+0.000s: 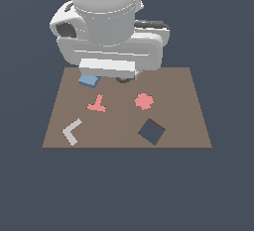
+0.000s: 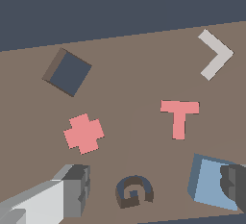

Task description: Insert a designated object into the corresponding slot on a board.

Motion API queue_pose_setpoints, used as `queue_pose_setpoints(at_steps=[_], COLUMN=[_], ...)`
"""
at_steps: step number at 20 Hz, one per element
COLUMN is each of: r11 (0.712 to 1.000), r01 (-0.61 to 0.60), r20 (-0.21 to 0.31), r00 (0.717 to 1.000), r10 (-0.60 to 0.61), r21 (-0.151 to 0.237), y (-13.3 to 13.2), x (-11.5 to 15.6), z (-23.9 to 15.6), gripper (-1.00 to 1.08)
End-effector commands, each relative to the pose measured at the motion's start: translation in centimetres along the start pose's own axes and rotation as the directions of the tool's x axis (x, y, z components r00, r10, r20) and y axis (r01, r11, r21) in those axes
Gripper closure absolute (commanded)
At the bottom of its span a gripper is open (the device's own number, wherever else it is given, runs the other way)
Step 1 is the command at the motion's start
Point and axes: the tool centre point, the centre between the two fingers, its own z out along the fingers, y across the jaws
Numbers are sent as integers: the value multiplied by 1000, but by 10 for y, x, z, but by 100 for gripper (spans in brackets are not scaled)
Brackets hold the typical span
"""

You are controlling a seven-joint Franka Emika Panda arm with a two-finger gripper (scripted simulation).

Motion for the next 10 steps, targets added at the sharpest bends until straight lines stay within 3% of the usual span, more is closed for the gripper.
queue_pose_setpoints(at_steps=[1,10], r11=[999,986], r01=[-35,-165], r20=[5,19], r00=[999,986], r10=[35,165], r21=[-5,-24], y=[20,90], x=[-10,-54], z=[15,73], gripper=[-92,-92])
